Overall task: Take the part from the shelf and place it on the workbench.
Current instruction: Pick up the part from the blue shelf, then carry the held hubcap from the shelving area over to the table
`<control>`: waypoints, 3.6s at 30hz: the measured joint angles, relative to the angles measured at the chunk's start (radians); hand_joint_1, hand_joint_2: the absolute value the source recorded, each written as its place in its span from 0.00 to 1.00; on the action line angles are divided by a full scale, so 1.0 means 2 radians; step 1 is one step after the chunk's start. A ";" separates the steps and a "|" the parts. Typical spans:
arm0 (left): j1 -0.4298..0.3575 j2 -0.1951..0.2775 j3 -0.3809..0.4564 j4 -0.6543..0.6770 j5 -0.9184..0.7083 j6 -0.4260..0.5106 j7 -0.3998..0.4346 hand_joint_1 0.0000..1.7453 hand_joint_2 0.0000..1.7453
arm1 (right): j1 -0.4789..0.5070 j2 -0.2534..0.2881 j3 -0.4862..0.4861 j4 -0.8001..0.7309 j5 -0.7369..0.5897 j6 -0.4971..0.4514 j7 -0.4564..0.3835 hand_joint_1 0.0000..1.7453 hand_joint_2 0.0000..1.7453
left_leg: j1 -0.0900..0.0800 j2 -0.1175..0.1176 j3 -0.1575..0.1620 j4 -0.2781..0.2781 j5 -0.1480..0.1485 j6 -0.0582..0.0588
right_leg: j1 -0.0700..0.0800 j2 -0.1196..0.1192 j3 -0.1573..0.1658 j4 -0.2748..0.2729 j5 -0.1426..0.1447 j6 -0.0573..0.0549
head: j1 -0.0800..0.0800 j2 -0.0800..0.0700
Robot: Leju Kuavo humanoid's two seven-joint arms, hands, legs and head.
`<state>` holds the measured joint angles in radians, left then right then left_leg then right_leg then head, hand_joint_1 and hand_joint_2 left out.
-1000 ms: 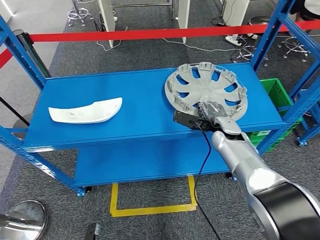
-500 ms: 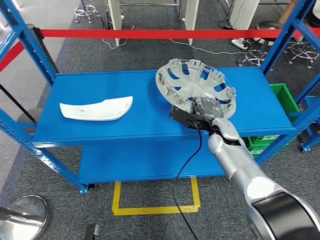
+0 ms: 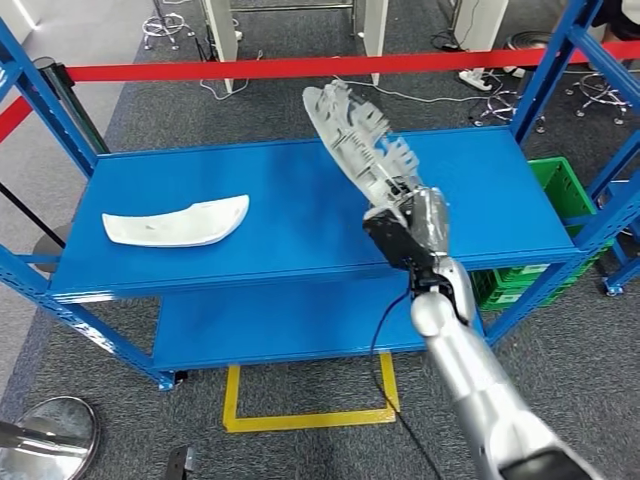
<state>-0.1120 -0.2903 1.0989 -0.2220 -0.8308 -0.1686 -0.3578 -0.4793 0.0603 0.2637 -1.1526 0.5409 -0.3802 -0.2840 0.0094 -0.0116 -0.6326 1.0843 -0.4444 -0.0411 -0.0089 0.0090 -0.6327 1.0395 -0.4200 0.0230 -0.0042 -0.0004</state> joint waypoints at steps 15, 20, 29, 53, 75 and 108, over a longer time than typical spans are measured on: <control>0.008 0.000 0.030 0.000 0.028 0.015 -0.020 0.00 1.00 | 0.192 0.010 0.032 -0.325 -0.105 -0.116 -0.121 1.00 1.00 | -0.001 -0.004 0.024 -0.037 -0.005 0.020 | -0.001 -0.002 -0.014 0.043 -0.018 0.018 | 0.005 0.000; 0.008 0.000 0.034 0.000 0.033 0.019 -0.023 0.00 1.00 | 0.222 0.010 0.056 -0.371 -0.106 -0.134 -0.145 1.00 1.00 | -0.002 -0.003 0.026 -0.037 -0.007 0.008 | 0.001 0.001 0.006 0.006 -0.013 0.003 | 0.006 0.000; 0.008 0.000 0.042 0.000 0.038 0.022 -0.025 0.00 1.00 | 0.248 0.010 0.077 -0.405 -0.108 -0.138 -0.154 1.00 1.00 | -0.002 0.000 -0.019 0.056 -0.033 0.004 | 0.000 0.001 0.009 0.004 -0.013 -0.008 | 0.002 0.000; 0.012 0.002 0.055 -0.001 0.052 0.022 -0.038 0.00 1.00 | 0.309 0.001 0.107 -0.431 -0.048 -0.149 -0.164 1.00 1.00 | -0.001 -0.001 0.026 -0.033 -0.014 0.002 | -0.003 0.002 0.017 0.002 -0.017 -0.002 | 0.007 0.000; 0.012 0.001 0.071 -0.001 0.095 -0.065 -0.056 0.00 1.00 | 0.308 0.008 0.115 -0.444 -0.147 -0.121 -0.194 1.00 1.00 | -0.001 0.000 0.030 -0.047 0.001 0.023 | 0.000 -0.001 -0.044 0.134 -0.074 0.018 | 0.010 0.000; 0.013 0.001 0.077 -0.003 0.077 -0.043 -0.035 0.00 1.00 | 0.321 0.007 0.122 -0.460 -0.113 -0.146 -0.166 1.00 1.00 | 0.000 -0.001 0.031 -0.045 -0.002 0.021 | -0.001 -0.001 -0.015 0.073 -0.042 0.018 | 0.011 0.000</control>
<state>-0.0853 -0.2885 1.2522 -0.2274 -0.6777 -0.2542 -0.4287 0.1636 0.0752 0.5070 -2.0721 0.3147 -0.6714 -0.6154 0.0087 -0.0132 -0.5699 0.9953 -0.4476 0.0009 -0.0115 0.0069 -0.6630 1.1864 -0.5030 0.0595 0.0169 -0.0004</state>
